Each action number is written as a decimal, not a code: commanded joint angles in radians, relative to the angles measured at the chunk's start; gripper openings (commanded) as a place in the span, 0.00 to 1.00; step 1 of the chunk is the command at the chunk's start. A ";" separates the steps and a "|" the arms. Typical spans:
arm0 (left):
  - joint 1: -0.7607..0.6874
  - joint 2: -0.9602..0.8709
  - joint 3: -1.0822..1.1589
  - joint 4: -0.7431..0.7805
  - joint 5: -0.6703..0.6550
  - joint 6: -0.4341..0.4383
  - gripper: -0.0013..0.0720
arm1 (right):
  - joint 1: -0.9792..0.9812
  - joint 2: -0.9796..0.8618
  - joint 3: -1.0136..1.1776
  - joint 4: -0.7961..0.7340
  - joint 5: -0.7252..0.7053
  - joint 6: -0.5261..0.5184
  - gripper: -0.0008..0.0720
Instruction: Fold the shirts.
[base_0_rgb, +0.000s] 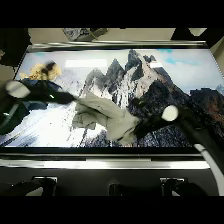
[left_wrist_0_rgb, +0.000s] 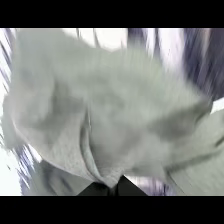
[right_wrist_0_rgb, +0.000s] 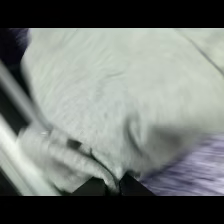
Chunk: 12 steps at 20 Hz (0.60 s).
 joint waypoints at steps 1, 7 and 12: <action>0.081 0.137 0.346 0.111 -0.005 -0.071 0.07 | -0.154 0.208 0.299 -0.394 0.037 0.057 0.09; 0.212 0.313 0.654 0.123 0.008 -0.167 0.07 | -0.257 0.457 0.534 -0.399 -0.013 0.057 0.09; 0.212 0.350 0.668 0.117 0.102 -0.166 0.07 | -0.257 0.511 0.534 -0.386 0.068 0.057 0.09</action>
